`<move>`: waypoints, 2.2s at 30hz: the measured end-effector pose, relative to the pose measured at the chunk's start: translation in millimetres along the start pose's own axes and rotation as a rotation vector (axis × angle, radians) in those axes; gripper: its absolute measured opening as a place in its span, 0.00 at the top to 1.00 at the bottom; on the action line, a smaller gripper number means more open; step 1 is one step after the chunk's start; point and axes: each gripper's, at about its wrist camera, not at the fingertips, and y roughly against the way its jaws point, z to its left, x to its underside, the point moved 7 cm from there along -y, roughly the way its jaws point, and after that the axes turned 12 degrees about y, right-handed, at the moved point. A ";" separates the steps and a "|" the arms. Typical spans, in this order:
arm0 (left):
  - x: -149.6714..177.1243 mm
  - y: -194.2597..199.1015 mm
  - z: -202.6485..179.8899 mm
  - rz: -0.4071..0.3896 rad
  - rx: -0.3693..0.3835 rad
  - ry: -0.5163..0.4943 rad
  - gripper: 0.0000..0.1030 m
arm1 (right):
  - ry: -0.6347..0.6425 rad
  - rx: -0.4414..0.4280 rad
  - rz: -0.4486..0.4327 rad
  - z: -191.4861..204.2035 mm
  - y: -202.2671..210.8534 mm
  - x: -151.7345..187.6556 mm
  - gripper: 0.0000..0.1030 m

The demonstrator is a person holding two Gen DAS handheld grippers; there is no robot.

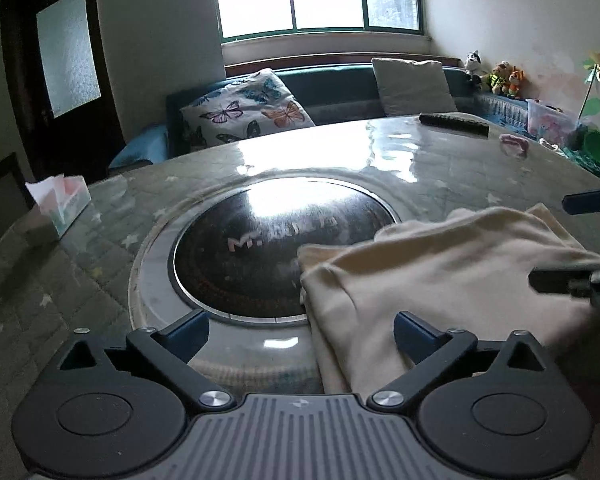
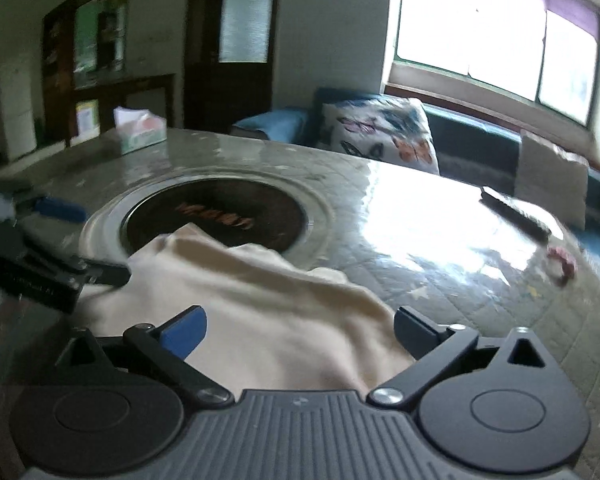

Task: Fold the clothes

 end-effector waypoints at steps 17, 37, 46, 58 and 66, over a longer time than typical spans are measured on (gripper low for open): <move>15.6 5.8 7.6 -0.013 -0.018 0.037 0.00 | 0.012 0.108 0.002 -1.0 19.4 26.7 0.00; -1.0 -5.0 -2.3 -0.006 -0.043 0.022 0.00 | -0.114 0.226 0.054 -56.9 29.5 66.2 0.00; -12.9 -22.8 -0.1 0.004 -0.068 0.041 0.00 | -0.133 0.229 0.037 -66.0 29.7 64.3 0.00; -19.1 -26.2 0.0 0.009 -0.031 0.065 0.00 | -0.109 0.259 0.063 -78.7 12.9 53.3 0.00; -11.9 -35.8 -4.6 0.028 -0.042 0.036 0.00 | -0.113 0.271 0.136 -94.6 -24.2 53.4 0.00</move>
